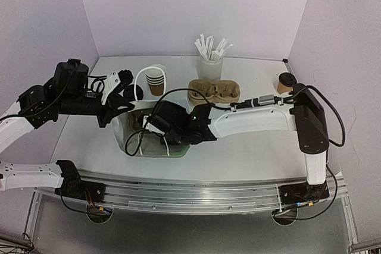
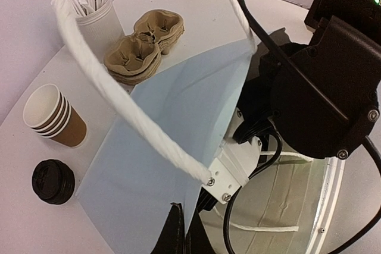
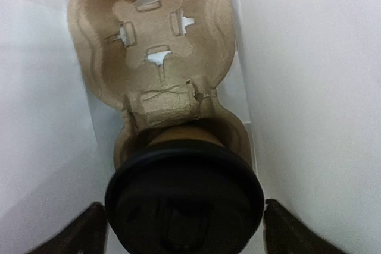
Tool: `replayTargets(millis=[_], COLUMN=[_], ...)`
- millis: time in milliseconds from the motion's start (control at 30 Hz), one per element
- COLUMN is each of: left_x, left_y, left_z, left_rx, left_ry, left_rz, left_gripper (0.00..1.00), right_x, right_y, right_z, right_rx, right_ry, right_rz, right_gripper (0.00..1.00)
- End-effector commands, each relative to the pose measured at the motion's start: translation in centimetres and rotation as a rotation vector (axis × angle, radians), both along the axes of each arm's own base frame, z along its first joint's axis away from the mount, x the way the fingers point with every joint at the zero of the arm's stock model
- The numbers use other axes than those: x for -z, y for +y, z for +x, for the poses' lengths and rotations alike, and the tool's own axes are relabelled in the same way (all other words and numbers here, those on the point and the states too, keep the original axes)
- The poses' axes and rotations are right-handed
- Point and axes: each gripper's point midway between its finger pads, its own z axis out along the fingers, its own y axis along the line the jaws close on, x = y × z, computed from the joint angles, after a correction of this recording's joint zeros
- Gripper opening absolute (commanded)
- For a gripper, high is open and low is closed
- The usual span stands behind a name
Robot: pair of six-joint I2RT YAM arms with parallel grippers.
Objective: Pack the takeout coffee
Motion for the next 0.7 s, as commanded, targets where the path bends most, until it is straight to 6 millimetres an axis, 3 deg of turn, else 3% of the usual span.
replayTargets(millis=[0, 233, 467, 667], left_x=[-2.2, -1.5, -1.8, -1.7], left_y=[0.0, 0.4, 0.7, 0.8], left_z=[1.2, 2.1, 2.8, 3.3], left_rx=[-0.041, -0.049, -0.062, -0.084], left_ry=[-0.051, -0.096, -0.161, -0.167], left_rz=[-0.021, 0.059, 0.077, 0.085], left_gripper=[0.00, 0.00, 0.00, 0.00], right_x=[-4.8, -6.4, -7.9, -11.4], right_y=[0.5, 1.1, 2.5, 3.7], right_z=[-2.0, -4.2, -5.5, -5.9], right_rx=[-0.058, -0.145, -0.184, -0.198], right_ry=[0.048, 0.142, 0.132, 0.091], right_rz=[0.081, 0.120, 0.148, 0.219], right_gripper=[0.92, 0.95, 0.95, 0.95])
